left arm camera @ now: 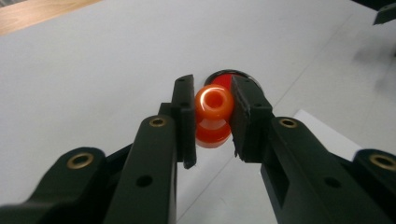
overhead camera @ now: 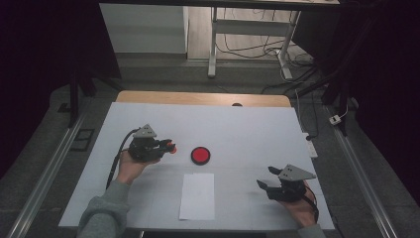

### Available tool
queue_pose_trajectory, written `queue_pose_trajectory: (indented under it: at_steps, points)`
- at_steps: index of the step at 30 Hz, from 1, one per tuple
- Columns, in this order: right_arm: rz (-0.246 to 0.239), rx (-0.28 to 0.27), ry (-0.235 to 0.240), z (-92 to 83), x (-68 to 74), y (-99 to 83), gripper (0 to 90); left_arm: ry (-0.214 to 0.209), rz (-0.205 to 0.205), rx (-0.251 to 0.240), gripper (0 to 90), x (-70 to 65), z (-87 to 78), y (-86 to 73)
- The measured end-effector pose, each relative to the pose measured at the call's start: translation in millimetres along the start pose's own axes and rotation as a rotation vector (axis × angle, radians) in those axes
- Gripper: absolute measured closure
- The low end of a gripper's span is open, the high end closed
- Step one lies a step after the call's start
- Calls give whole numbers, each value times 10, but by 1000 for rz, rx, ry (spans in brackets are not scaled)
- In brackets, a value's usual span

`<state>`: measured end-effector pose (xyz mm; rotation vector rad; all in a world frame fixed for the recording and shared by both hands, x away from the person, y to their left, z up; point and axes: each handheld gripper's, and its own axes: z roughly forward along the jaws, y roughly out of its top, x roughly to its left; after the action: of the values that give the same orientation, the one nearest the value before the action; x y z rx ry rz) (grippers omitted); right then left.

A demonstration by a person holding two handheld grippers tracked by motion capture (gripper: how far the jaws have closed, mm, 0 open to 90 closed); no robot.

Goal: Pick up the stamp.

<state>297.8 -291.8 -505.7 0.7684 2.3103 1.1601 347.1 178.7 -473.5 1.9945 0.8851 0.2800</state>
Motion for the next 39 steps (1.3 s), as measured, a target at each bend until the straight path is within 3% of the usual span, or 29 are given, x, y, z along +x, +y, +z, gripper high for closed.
queue_pose_trajectory:
  at_steps: [21, 39]
  points:
    - [36, -32, -2, 2, -18, 22, 328, -110, 69, -66, 720, -291, -144, 76]
    - [27, -46, 8, -25, 39, 31, 329, -169, 97, -39, 719, -538, -79, 53]
